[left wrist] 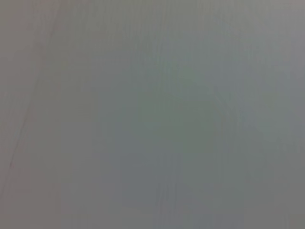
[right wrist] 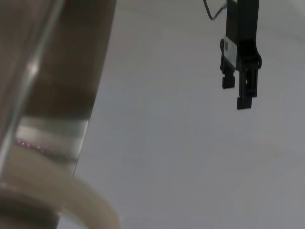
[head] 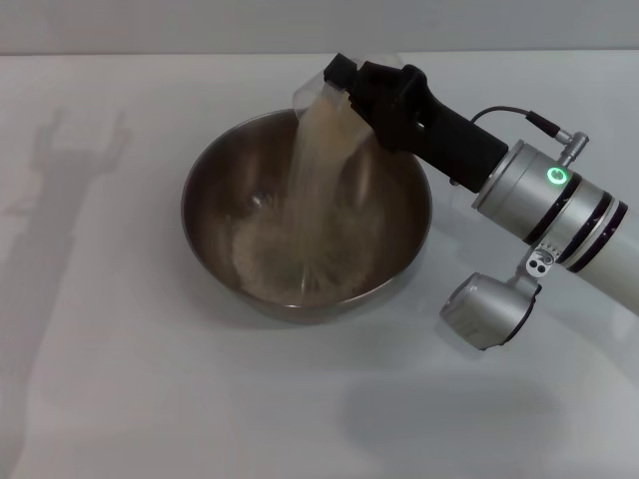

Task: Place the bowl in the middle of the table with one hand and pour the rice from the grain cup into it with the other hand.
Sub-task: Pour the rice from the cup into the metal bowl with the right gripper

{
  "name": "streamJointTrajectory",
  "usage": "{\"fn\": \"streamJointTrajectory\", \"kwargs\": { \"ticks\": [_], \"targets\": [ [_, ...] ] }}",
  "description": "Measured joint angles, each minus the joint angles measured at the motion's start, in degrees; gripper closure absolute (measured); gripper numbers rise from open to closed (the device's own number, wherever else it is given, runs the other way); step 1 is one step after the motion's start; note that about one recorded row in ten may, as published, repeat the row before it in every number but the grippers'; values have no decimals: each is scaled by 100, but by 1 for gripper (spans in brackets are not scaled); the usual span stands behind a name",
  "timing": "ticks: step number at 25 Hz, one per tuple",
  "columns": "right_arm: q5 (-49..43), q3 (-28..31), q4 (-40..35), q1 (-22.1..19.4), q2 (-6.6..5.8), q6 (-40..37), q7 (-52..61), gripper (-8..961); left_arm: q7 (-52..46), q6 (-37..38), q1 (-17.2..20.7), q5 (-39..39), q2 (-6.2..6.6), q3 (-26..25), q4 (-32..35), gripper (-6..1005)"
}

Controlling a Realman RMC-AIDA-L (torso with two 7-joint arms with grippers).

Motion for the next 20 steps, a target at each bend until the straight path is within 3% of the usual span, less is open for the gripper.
{"fn": "streamJointTrajectory", "kwargs": {
  "ticks": [20],
  "targets": [
    [-257, -643, -491, 331, -8, -49, -743, 935, -18, -24, -58, -6, -7, -6, 35, 167]
  ]
}}
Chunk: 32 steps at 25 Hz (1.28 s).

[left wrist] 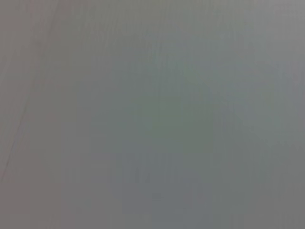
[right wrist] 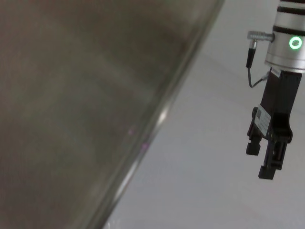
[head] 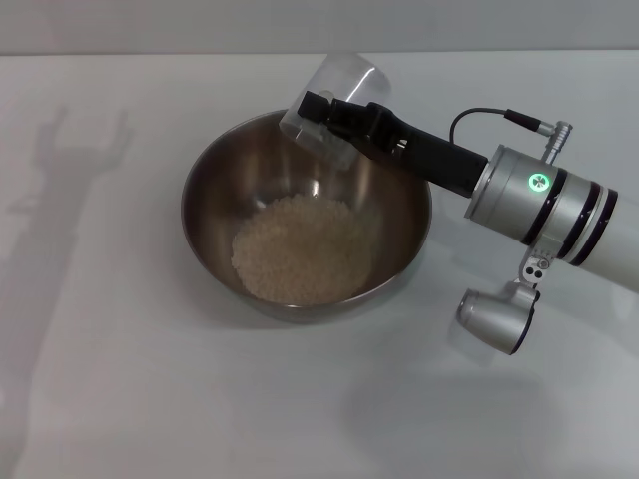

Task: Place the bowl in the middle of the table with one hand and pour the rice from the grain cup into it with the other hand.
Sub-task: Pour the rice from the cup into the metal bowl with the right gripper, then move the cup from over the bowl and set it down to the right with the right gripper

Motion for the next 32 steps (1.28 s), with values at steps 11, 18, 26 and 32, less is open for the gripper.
{"fn": "streamJointTrajectory", "kwargs": {
  "ticks": [11, 18, 26, 32],
  "targets": [
    [60, 74, 69, -47, 3, -129, 41, 935, 0, -3, -15, -4, 1, 0, -3, 167],
    [189, 755, 695, -378, 20, -163, 1575, 936, 0, 44, -15, -12, 1, 0, -2, 167],
    [193, 1708, 1314, -889, 39, -393, 3769, 936, 0, 66, -27, -39, -6, -16, 6, 167],
    [196, 2516, 1716, -1382, 48, -643, 5546, 936, 0, 141, -5, -40, -8, -18, 16, 167]
  ]
}}
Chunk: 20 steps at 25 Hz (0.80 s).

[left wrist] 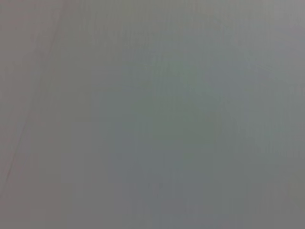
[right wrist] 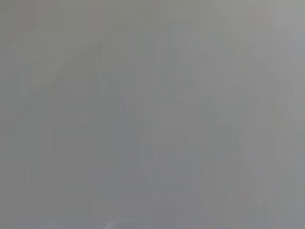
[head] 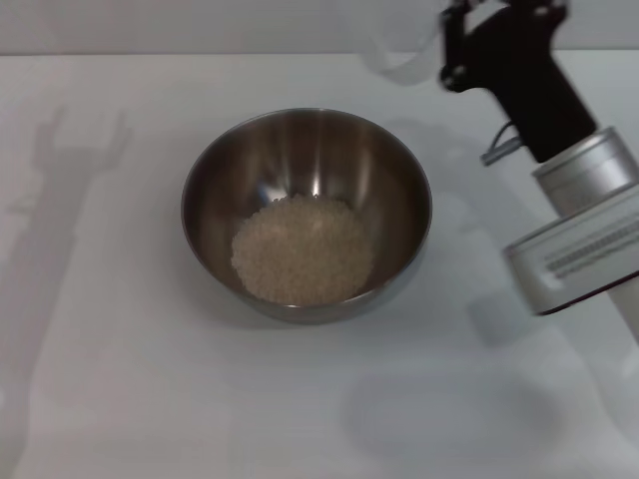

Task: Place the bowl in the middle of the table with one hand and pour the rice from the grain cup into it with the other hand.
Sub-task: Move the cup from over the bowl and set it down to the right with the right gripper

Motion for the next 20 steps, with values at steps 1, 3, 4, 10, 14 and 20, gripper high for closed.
{"fn": "streamJointTrajectory", "kwargs": {
  "ticks": [1, 3, 4, 10, 14, 20],
  "targets": [
    [16, 85, 31, -67, 5, -12, 278, 936, 0, 0, 0, 0, 0, 0, 0, 167],
    [138, 211, 82, -191, 11, -23, 926, 936, 0, 22, 2, 0, 0, 5, 0, 167],
    [381, 231, 109, -259, 12, -12, 1441, 936, 0, 28, 0, 2, 0, 23, 0, 167],
    [772, 188, 129, -435, 12, 294, 2317, 936, 0, 47, -12, 24, 0, 41, 0, 167],
    [818, 187, 198, -631, 21, 846, 2578, 936, 0, 98, -16, 36, 0, 45, 8, 167],
    [1213, 190, 174, -772, 21, 1264, 2604, 936, 0, 114, -25, 38, 0, 56, 18, 167]
  ]
}}
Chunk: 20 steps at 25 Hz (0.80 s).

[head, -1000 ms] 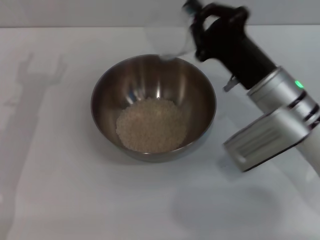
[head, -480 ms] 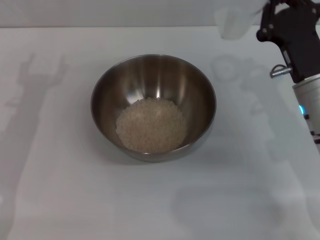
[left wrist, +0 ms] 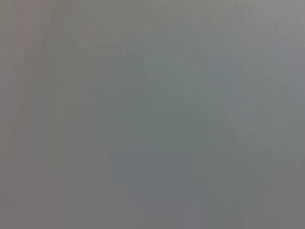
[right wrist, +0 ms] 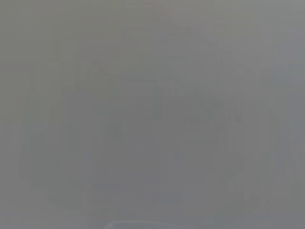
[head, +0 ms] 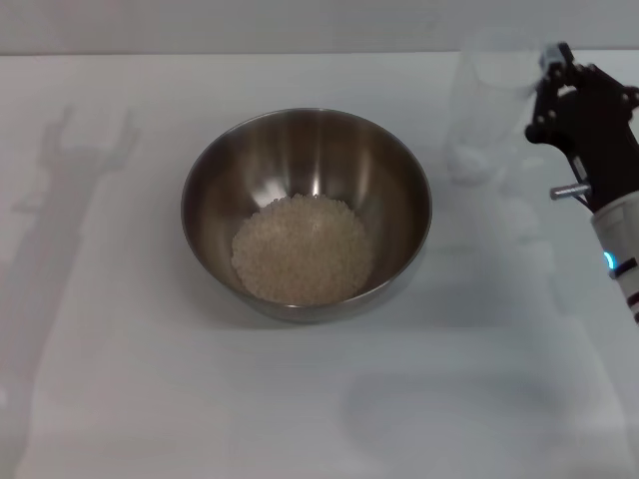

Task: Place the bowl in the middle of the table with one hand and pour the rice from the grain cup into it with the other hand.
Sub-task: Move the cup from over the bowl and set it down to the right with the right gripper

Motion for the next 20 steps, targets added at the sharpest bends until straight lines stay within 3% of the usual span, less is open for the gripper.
{"fn": "streamJointTrajectory", "kwargs": {
  "ticks": [7, 20],
  "targets": [
    [111, 3, -235, 70, -13, 425, 26, 936, 0, 7, -41, -1, 0, -2, 25, 167],
    [76, 3, -362, 566, -37, 1921, 141, 919, 0, 14, -81, 3, 17, -47, 34, 167]
  ]
}}
